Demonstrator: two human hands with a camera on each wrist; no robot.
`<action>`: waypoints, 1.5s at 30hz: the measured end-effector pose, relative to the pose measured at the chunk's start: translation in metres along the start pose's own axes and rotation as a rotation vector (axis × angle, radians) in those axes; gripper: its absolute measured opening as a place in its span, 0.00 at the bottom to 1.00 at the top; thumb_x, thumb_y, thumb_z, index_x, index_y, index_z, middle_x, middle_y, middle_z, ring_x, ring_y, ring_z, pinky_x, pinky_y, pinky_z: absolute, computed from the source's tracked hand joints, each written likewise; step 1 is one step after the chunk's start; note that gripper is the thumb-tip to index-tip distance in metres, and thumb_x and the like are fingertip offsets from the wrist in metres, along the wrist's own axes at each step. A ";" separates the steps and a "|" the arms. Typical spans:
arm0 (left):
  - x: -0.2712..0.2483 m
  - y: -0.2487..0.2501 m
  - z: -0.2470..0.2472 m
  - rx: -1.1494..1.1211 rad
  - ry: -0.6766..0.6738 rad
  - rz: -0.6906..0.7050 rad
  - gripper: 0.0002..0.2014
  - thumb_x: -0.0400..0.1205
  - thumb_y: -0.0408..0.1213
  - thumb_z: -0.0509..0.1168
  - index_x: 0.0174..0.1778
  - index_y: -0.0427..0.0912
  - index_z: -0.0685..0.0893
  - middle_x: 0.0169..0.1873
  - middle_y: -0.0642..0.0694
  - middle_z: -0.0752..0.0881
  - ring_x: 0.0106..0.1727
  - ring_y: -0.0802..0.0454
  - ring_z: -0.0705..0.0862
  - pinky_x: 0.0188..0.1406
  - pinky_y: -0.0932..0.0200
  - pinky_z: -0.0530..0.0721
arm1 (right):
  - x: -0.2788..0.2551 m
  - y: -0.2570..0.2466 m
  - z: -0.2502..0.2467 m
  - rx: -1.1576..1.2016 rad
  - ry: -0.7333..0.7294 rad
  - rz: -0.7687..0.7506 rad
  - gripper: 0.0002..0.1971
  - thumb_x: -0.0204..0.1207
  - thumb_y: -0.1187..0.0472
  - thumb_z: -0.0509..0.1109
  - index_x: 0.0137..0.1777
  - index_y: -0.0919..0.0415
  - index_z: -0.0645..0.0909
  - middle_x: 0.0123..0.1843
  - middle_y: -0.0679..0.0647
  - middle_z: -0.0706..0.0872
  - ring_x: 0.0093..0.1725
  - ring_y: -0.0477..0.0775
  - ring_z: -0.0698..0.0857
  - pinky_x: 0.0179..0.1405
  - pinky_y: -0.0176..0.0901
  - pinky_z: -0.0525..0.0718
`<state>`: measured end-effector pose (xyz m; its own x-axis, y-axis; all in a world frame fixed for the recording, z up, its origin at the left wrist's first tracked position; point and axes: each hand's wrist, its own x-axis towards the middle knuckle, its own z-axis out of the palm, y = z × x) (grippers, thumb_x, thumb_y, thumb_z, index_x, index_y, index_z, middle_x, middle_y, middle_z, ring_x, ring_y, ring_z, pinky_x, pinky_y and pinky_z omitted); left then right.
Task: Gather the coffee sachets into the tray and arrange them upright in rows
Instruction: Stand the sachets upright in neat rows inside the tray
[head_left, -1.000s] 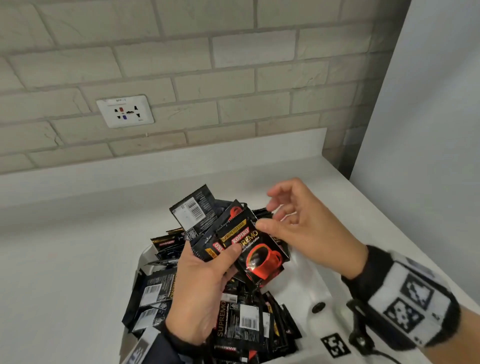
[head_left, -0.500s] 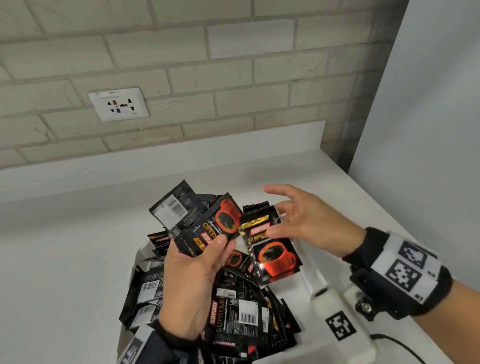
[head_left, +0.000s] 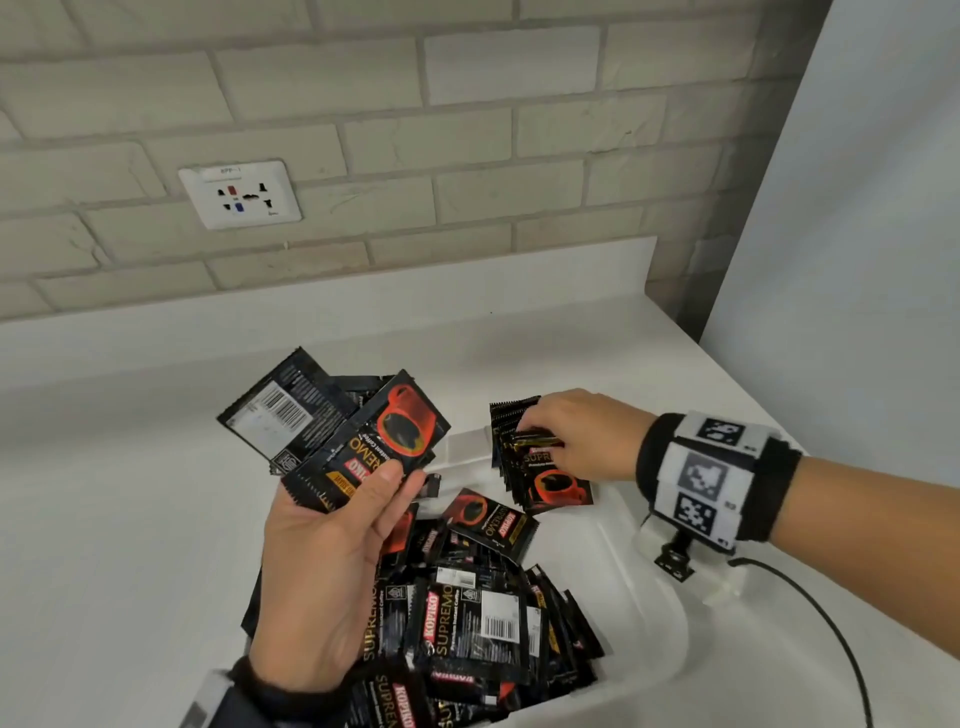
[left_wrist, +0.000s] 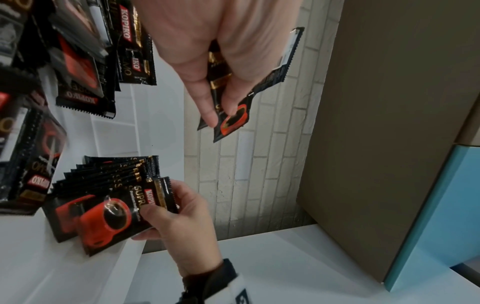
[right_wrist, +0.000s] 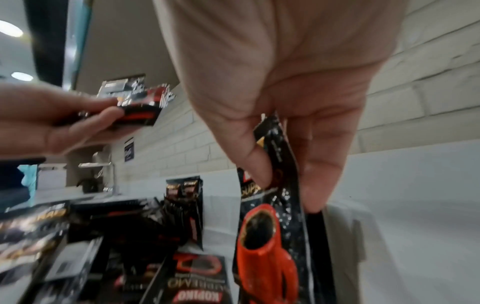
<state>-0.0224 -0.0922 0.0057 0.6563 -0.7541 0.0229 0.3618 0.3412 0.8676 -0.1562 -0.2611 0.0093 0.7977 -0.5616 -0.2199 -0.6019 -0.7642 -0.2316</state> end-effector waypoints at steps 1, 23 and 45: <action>0.000 0.000 -0.001 -0.001 -0.006 0.000 0.35 0.58 0.31 0.72 0.65 0.40 0.79 0.49 0.45 0.90 0.49 0.51 0.89 0.40 0.61 0.88 | 0.003 -0.003 0.003 -0.050 -0.011 -0.013 0.17 0.77 0.69 0.60 0.64 0.56 0.75 0.60 0.54 0.78 0.58 0.56 0.79 0.54 0.50 0.80; 0.000 0.004 -0.011 0.061 -0.039 -0.021 0.42 0.48 0.36 0.82 0.62 0.40 0.81 0.52 0.41 0.89 0.50 0.49 0.89 0.39 0.60 0.87 | 0.013 -0.019 0.008 -0.563 -0.009 -0.069 0.10 0.78 0.67 0.61 0.56 0.61 0.78 0.54 0.56 0.83 0.48 0.58 0.84 0.36 0.43 0.71; -0.004 -0.010 0.014 -0.013 -0.135 -0.260 0.22 0.63 0.21 0.65 0.54 0.35 0.83 0.42 0.39 0.91 0.40 0.48 0.91 0.33 0.58 0.89 | -0.042 -0.023 -0.028 0.732 0.252 -0.016 0.24 0.62 0.41 0.73 0.58 0.43 0.73 0.48 0.45 0.84 0.32 0.33 0.81 0.36 0.32 0.75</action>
<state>-0.0381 -0.1002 0.0044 0.4464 -0.8849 -0.1326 0.5152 0.1330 0.8467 -0.1746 -0.2290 0.0503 0.7382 -0.6745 -0.0094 -0.3919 -0.4174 -0.8198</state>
